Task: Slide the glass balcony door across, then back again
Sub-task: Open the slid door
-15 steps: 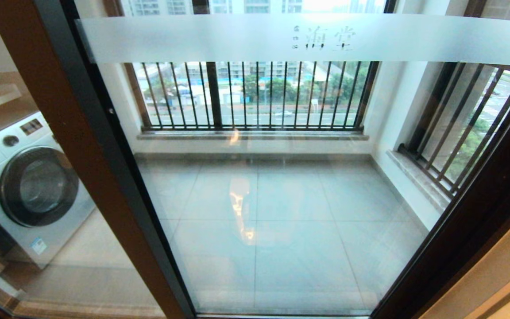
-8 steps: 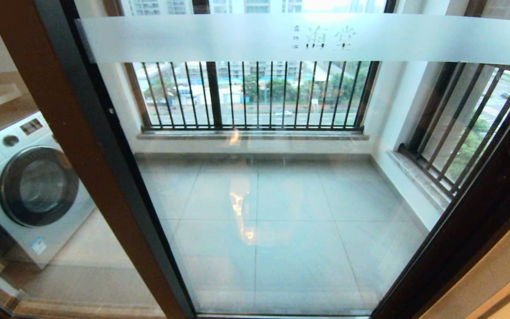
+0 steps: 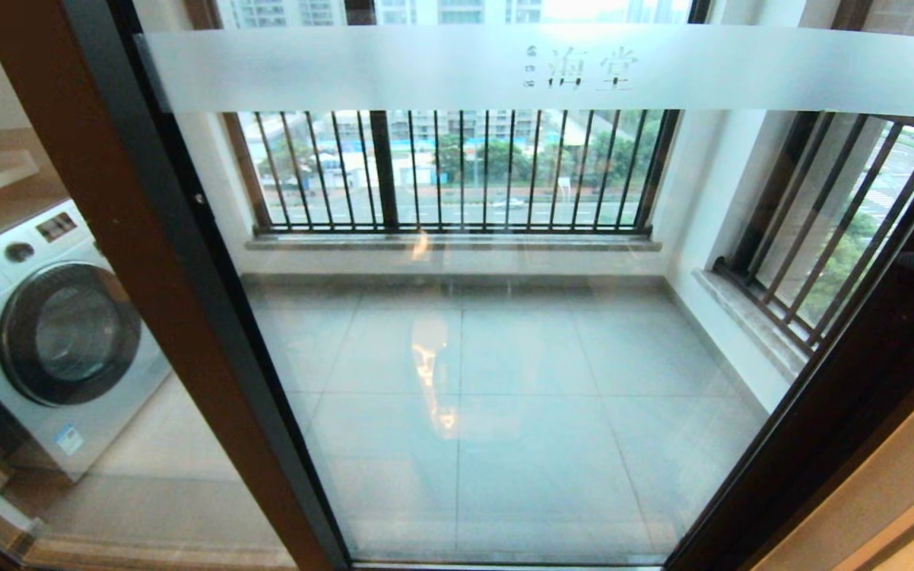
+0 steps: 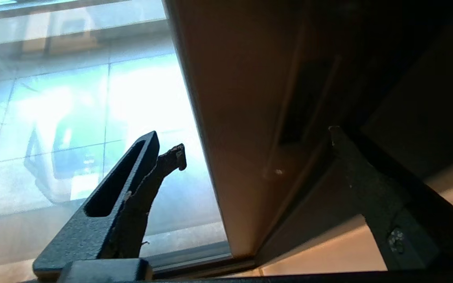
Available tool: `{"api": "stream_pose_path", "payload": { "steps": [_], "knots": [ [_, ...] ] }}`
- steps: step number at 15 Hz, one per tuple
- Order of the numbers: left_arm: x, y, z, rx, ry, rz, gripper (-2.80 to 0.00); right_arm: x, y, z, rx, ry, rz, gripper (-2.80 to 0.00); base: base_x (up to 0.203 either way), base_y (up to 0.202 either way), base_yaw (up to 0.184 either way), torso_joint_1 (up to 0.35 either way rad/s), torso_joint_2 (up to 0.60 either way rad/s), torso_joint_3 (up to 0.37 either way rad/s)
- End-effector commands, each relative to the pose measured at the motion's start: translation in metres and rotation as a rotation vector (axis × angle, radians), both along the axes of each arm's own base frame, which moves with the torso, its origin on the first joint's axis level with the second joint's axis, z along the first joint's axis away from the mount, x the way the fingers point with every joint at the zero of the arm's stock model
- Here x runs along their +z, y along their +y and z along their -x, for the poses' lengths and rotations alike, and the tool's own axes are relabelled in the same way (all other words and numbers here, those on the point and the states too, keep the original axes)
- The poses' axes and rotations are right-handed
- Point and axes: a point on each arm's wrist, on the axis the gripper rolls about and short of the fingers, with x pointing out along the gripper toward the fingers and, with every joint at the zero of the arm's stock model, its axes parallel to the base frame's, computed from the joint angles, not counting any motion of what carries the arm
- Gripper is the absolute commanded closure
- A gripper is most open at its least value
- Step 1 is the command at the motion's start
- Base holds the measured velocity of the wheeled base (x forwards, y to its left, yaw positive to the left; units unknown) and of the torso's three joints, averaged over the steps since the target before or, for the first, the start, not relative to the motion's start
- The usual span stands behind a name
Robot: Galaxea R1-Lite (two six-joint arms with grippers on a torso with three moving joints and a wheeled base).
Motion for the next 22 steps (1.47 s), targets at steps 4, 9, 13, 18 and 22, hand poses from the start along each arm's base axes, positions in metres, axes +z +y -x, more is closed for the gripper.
{"api": "stream_pose_path", "payload": {
  "steps": [4, 9, 13, 18, 22],
  "knots": [
    [-0.009, 0.0, -0.003, 0.0, 0.034, 0.001, 0.0, -0.004, 0.008, -0.009, 0.045, 0.006, -0.014, -2.8, 0.0, 0.0, 0.0, 0.0, 0.0, 0.0],
    [-0.009, 0.0, -0.003, 0.0, 0.034, 0.001, 0.0, -0.006, 0.005, -0.014, 0.045, 0.007, -0.025, -2.8, 0.0, 0.0, 0.0, 0.0, 0.0, 0.0],
    [-0.009, 0.0, -0.003, 0.0, 0.034, 0.001, 0.0, -0.008, 0.003, -0.017, 0.044, 0.008, -0.024, -2.8, 0.0, 0.0, 0.0, 0.0, 0.0, 0.0],
    [-0.009, 0.0, -0.003, 0.001, 0.034, 0.001, 0.0, -0.014, 0.002, -0.024, 0.053, 0.019, -0.034, -2.8, 0.0, 0.0, 0.0, 0.0, 0.0, 0.0],
    [-0.009, 0.0, -0.003, 0.0, 0.035, 0.001, 0.0, -0.014, 0.006, -0.03, 0.067, 0.012, -0.051, -2.8, 0.0, 0.0, 0.0, 0.0, 0.0, 0.0]
  ]
}}
